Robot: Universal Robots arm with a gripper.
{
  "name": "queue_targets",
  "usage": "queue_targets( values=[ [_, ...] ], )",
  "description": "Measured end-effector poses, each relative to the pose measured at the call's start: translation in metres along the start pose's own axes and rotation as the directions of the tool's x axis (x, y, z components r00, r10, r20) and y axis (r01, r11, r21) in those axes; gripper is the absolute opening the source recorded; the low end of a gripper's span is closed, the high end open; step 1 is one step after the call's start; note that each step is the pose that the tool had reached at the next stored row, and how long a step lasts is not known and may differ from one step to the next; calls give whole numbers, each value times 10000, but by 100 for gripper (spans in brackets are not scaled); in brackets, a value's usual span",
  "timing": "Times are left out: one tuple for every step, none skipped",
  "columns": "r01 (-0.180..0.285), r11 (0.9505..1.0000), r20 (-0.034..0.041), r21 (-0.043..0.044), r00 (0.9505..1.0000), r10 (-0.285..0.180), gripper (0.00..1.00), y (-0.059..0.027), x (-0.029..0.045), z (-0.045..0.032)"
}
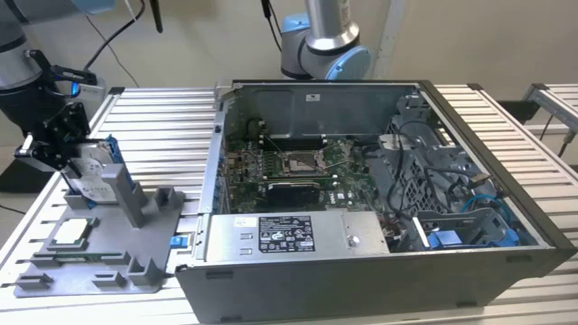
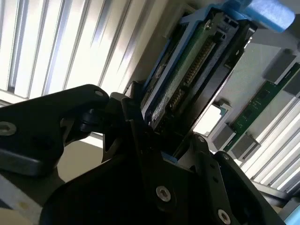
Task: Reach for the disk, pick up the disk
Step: 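Pick up the disk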
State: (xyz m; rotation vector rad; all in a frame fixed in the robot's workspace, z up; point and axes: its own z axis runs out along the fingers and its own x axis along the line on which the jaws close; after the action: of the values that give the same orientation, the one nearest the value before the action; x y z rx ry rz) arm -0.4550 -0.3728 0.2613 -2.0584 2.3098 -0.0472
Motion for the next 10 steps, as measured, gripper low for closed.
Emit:
queue_targets(
  values=[
    [-1, 10000, -2, -41, 10000, 1, 100, -2, -1, 0],
    [-2, 10000, -9, -99, 10000, 2, 100, -4, -1, -1],
    [-2, 9999, -15, -163, 10000, 2, 100, -6, -1, 0],
    [-3, 9998, -11, -218, 10000, 2, 100, -9, -1, -1],
    [-3, 9997, 3, -258, 10000, 3, 100, -14, -2, -4],
    [-5, 9996, 17, -284, 10000, 5, 100, -17, -2, -9],
    [-5, 9995, 34, -308, 10000, 6, 100, -20, -2, -19],
    [-6, 9995, 57, -324, 10000, 8, 100, -23, -2, -29],
    [-7, 9994, 84, -339, 10000, 9, 100, -27, -2, -36],
    [-7, 9994, 108, -346, 9999, 11, 100, -34, -1, -37]
  ],
)
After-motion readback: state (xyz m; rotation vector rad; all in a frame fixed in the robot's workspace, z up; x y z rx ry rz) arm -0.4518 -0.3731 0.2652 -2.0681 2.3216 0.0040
